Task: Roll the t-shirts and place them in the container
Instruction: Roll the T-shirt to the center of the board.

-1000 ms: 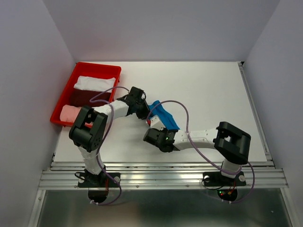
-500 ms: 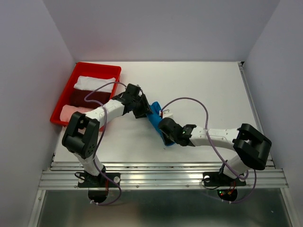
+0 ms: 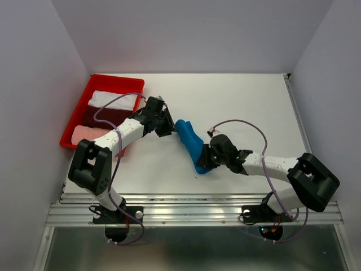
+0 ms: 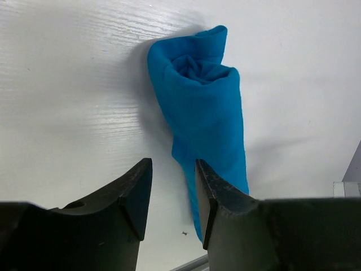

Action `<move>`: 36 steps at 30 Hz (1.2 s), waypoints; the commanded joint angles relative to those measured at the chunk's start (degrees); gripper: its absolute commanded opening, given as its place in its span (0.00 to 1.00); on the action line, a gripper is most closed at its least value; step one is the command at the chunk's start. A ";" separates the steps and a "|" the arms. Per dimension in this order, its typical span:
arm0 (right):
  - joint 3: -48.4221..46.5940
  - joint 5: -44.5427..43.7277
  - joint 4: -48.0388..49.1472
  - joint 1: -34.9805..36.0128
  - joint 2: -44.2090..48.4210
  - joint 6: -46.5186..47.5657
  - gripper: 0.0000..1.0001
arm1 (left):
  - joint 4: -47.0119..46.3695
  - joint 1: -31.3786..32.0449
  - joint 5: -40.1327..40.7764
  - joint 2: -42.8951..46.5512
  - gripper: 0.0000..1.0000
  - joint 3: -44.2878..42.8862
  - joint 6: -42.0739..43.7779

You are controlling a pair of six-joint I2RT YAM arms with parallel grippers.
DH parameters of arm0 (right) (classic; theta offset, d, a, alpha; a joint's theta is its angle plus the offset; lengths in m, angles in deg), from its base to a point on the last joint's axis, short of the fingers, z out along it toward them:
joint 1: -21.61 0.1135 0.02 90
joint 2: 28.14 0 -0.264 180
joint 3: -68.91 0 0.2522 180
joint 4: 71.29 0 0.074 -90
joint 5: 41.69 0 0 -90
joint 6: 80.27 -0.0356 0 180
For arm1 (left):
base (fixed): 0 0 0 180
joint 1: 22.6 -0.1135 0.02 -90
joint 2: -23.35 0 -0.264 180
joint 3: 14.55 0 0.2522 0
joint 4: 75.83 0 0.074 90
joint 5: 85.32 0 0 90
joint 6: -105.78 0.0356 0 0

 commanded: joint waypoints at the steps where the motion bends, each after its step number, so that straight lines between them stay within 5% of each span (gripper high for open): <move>1: 3.66 8.91 7.96 -2.56 1.78 -4.23 0.01 | -1.95 -0.26 -0.78 2.16 0.42 0.45 1.00; 7: 6.65 15.23 13.57 -6.68 1.60 -6.61 0.01 | -4.68 0.70 -4.82 0.15 0.21 -0.43 3.89; 11: 7.19 18.67 14.90 -8.44 1.17 -7.14 0.01 | -4.68 2.02 -6.76 -3.10 0.15 -2.98 5.74; 25: 6.66 29.30 14.99 -14.42 -3.58 -3.10 0.01 | -3.19 3.17 -8.44 -12.59 0.12 -14.57 10.66; 36: 6.66 28.43 12.97 -15.48 -4.81 -0.90 0.01 | -1.78 3.17 -8.00 -20.95 0.09 -17.83 12.95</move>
